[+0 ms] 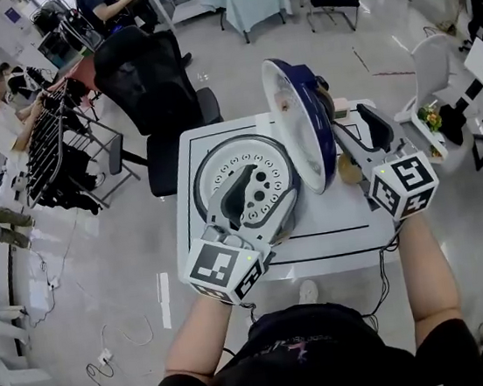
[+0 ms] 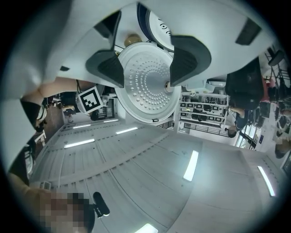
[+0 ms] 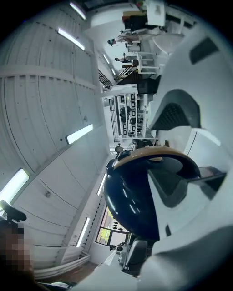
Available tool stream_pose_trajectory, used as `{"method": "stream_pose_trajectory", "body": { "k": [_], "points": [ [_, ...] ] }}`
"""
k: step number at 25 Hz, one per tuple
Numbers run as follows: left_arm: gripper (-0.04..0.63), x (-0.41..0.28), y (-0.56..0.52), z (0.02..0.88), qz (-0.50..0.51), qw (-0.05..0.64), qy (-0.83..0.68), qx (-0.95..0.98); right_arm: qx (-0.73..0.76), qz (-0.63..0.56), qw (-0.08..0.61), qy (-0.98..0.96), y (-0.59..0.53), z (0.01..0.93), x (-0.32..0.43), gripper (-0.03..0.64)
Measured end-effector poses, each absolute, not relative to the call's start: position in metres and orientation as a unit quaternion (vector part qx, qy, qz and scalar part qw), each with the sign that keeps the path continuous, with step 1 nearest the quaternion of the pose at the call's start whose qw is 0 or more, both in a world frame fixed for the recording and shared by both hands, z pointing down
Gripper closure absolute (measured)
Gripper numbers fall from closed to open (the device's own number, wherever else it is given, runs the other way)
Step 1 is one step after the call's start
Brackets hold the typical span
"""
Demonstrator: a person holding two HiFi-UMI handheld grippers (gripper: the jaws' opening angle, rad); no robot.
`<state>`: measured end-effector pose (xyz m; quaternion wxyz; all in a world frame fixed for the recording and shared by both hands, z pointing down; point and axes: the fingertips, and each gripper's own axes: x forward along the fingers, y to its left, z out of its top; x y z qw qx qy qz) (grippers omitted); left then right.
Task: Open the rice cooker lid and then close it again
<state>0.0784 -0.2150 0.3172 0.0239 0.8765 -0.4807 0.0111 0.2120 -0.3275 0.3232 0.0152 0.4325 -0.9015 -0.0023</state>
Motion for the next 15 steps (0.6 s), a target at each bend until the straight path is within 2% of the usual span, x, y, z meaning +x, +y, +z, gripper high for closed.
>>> {"method": "stream_pose_trajectory", "body": {
  "k": [8,15],
  "points": [
    [0.279,0.071,-0.217,0.324,0.011,0.033,-0.501,0.865,0.411,0.001,0.031,-0.911,-0.353,0.336,0.191,0.356],
    [0.279,0.064,-0.214,0.325,0.011,0.035,-0.511,0.859,0.402,-0.010,0.041,-0.915,-0.358,0.337,0.178,0.408]
  ]
}}
